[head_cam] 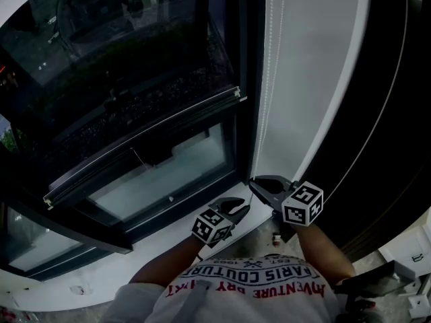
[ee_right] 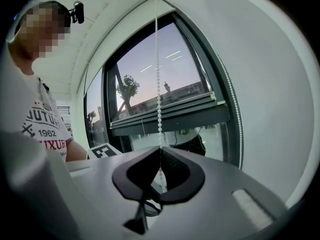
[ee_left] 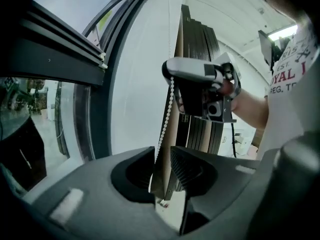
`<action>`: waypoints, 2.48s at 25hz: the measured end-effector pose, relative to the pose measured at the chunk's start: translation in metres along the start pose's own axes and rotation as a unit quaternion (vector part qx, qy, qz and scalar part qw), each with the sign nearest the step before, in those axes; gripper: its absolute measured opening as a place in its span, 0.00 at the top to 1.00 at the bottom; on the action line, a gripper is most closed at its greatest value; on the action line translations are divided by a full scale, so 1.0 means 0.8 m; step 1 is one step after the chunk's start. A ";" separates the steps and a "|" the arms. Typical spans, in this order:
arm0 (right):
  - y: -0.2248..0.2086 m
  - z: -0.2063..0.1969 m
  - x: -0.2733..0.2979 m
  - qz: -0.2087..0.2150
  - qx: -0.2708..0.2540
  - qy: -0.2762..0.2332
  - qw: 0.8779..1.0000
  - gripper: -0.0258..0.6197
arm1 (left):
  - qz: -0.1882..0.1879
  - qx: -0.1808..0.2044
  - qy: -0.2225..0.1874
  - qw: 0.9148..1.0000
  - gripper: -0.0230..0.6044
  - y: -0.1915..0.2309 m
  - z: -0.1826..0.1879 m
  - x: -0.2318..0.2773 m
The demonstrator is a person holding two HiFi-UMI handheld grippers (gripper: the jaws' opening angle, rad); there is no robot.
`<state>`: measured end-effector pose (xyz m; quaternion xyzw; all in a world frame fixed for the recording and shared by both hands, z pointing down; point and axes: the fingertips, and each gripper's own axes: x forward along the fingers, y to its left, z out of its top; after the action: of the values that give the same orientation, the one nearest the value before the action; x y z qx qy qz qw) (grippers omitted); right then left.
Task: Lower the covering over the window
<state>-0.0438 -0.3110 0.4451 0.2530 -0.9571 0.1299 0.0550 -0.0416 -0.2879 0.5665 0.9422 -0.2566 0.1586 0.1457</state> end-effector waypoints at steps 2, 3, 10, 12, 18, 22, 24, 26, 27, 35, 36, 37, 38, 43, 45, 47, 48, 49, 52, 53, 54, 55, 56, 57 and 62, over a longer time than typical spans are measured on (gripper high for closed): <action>-0.002 0.000 0.001 -0.002 -0.005 0.000 1.000 0.94 | -0.013 0.000 -0.026 1.000 0.80 -0.001 0.023 -0.009; -0.003 0.001 0.001 -0.004 -0.008 0.001 1.000 0.94 | -0.016 0.001 -0.040 0.999 0.80 0.000 0.037 -0.016; 0.001 -0.001 0.000 0.000 -0.014 0.004 1.000 0.94 | -0.056 0.064 -0.119 0.989 0.80 -0.003 0.173 -0.066; 0.004 -0.002 0.001 0.002 -0.015 0.005 1.000 0.94 | -0.061 0.083 -0.148 0.984 0.80 -0.006 0.222 -0.080; 0.006 -0.002 0.003 0.005 -0.016 0.002 1.000 0.94 | -0.059 0.128 -0.197 0.970 0.80 -0.016 0.320 -0.092; 0.007 -0.002 0.003 0.005 -0.015 0.000 1.000 0.94 | -0.076 0.126 -0.202 0.968 0.80 -0.029 0.347 -0.090; 0.007 -0.002 0.002 0.004 -0.016 0.000 1.000 0.94 | -0.085 0.120 -0.207 0.967 0.80 -0.037 0.356 -0.091; 0.007 -0.002 0.001 0.003 -0.016 0.000 1.000 0.94 | -0.087 0.115 -0.205 0.968 0.80 -0.040 0.361 -0.089; 0.007 -0.001 0.001 0.002 -0.016 0.000 1.000 0.94 | -0.085 0.113 -0.201 0.969 0.80 -0.040 0.362 -0.087; 0.002 0.000 -0.001 -0.002 -0.013 -0.004 1.000 0.94 | -0.083 0.079 -0.192 0.975 0.95 -0.033 0.364 -0.083; 0.002 -0.001 0.000 -0.002 -0.013 -0.004 1.000 0.94 | -0.082 0.076 -0.190 0.975 0.95 -0.032 0.363 -0.083; 0.002 -0.003 0.001 -0.002 -0.013 -0.001 1.000 0.94 | -0.080 0.075 -0.184 0.977 0.95 -0.031 0.361 -0.081; 0.001 -0.008 0.002 -0.003 -0.014 0.007 1.000 0.94 | -0.077 0.079 -0.174 0.978 0.95 -0.031 0.357 -0.078; 0.004 -0.045 0.011 0.017 0.036 0.029 0.999 0.94 | -0.071 0.087 -0.144 0.983 0.95 -0.024 0.321 -0.057; -0.001 -0.058 0.012 0.013 0.041 0.037 0.998 0.94 | -0.073 0.070 -0.147 0.984 0.95 -0.018 0.310 -0.053; -0.008 -0.075 0.012 0.005 0.042 0.054 0.998 0.94 | -0.070 0.067 -0.138 0.986 0.95 -0.014 0.295 -0.046; -0.011 -0.085 0.012 0.002 0.045 0.064 0.997 0.94 | -0.067 0.071 -0.130 0.987 0.95 -0.013 0.286 -0.042; -0.013 -0.097 0.013 0.000 0.048 0.075 0.996 0.94 | -0.064 0.073 -0.121 0.988 0.95 -0.012 0.275 -0.037; -0.015 -0.136 0.014 -0.002 0.062 0.112 0.992 0.94 | -0.059 0.065 -0.096 0.991 0.95 -0.005 0.237 -0.022; -0.015 -0.147 0.014 -0.003 0.070 0.120 0.990 0.94 | -0.058 0.058 -0.092 0.992 0.95 -0.003 0.226 -0.018; -0.017 -0.157 0.014 -0.004 0.077 0.125 0.989 0.94 | -0.058 0.050 -0.091 0.993 0.95 -0.001 0.217 -0.016; -0.019 -0.165 0.013 -0.007 0.084 0.127 0.988 0.94 | -0.058 0.044 -0.092 0.993 0.95 0.001 0.209 -0.013; -0.023 -0.171 0.013 -0.011 0.092 0.127 0.988 0.94 | -0.058 0.039 -0.094 0.993 0.95 0.002 0.203 -0.011; -0.026 -0.177 0.013 -0.013 0.098 0.128 0.987 0.94 | -0.056 0.037 -0.093 0.993 0.95 0.003 0.198 -0.009; -0.025 -0.222 0.014 -0.017 0.108 0.168 0.980 0.94 | -0.047 0.040 -0.063 0.996 0.95 0.003 0.155 0.008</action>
<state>-0.0364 -0.2837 0.6216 0.2482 -0.9099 0.2727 0.1898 -0.0098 -0.3370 0.4567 0.9663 -0.2144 0.1023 0.0992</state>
